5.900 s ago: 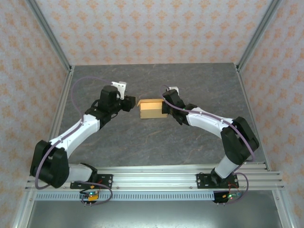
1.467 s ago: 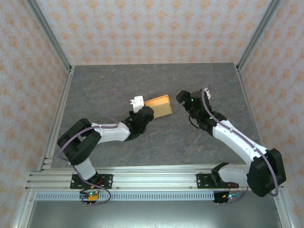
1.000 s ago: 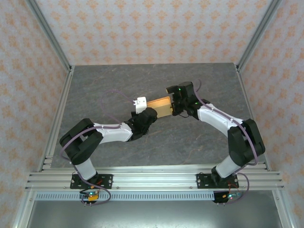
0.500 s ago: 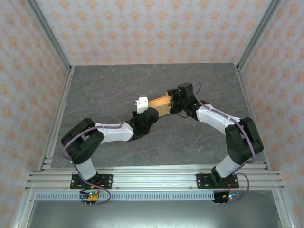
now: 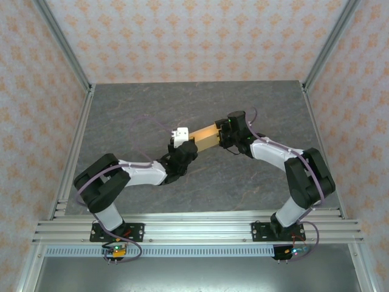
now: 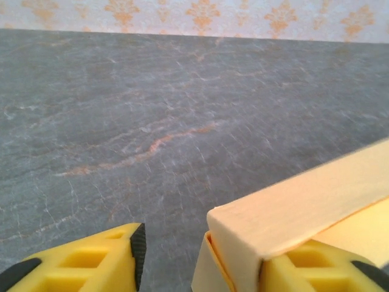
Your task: Fold the paper box
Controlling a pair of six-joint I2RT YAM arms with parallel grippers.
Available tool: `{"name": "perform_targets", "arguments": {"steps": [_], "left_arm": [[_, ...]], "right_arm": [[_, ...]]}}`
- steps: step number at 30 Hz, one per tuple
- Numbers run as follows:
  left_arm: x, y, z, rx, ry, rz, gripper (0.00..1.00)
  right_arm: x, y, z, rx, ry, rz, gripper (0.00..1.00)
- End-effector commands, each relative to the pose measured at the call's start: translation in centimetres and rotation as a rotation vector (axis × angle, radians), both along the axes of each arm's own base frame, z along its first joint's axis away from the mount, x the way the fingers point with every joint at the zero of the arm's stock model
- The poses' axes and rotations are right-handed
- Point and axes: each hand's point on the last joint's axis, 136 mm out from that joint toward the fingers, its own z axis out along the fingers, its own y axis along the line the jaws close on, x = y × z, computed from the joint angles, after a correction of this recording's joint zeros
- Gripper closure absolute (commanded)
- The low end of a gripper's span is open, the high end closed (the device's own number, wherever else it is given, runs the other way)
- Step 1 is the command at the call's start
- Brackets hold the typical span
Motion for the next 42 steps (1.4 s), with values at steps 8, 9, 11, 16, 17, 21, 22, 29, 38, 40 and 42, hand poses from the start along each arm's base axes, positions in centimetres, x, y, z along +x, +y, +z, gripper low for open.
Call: {"name": "perform_targets", "arguments": {"steps": [8,9,11,16,17,21,22,29,38,40,42], "left_arm": [[-4.0,-2.4,4.1,-0.075,-0.059,-0.327,0.35],[-4.2,-2.5,5.0,-0.082,-0.08,-0.345,0.34],[-4.6,-2.7,7.2,-0.093,-0.135,-0.386,0.33],[-3.3,-1.4,9.2,-0.112,-0.118,-0.336,0.28],[-2.5,-1.0,8.8,-0.13,-0.084,-0.316,0.28],[0.0,0.4,7.3,-0.153,-0.012,-0.24,0.28],[0.5,0.7,6.8,-0.154,0.009,-0.221,0.28],[0.5,0.3,0.9,-0.101,0.094,-0.273,0.3],[-1.1,2.0,-6.7,0.041,0.223,-0.247,0.33],[-1.1,2.2,-6.9,0.048,0.228,-0.24,0.33],[-1.1,2.1,-7.0,0.051,0.233,-0.243,0.33]], "right_arm": [[-1.0,-1.4,-4.0,-0.096,0.061,-0.012,0.5],[-1.1,-1.4,-4.1,-0.097,0.061,-0.013,0.5],[-1.1,-1.6,-4.1,-0.102,0.06,-0.016,0.5],[-1.1,-1.5,-4.2,-0.109,0.053,-0.007,0.51],[-1.1,-1.4,-4.3,-0.11,0.053,-0.004,0.52],[-1.3,-1.2,-4.6,-0.109,0.055,0.006,0.52],[-1.3,-1.1,-4.5,-0.106,0.052,0.006,0.53],[-1.3,-0.9,-4.8,-0.104,0.055,0.013,0.53],[-0.7,-0.8,-2.6,-0.11,-0.016,0.05,0.51],[-0.5,-1.0,-1.1,-0.102,-0.047,0.06,0.49],[-0.4,-0.9,0.7,-0.089,-0.086,0.08,0.48]]}}
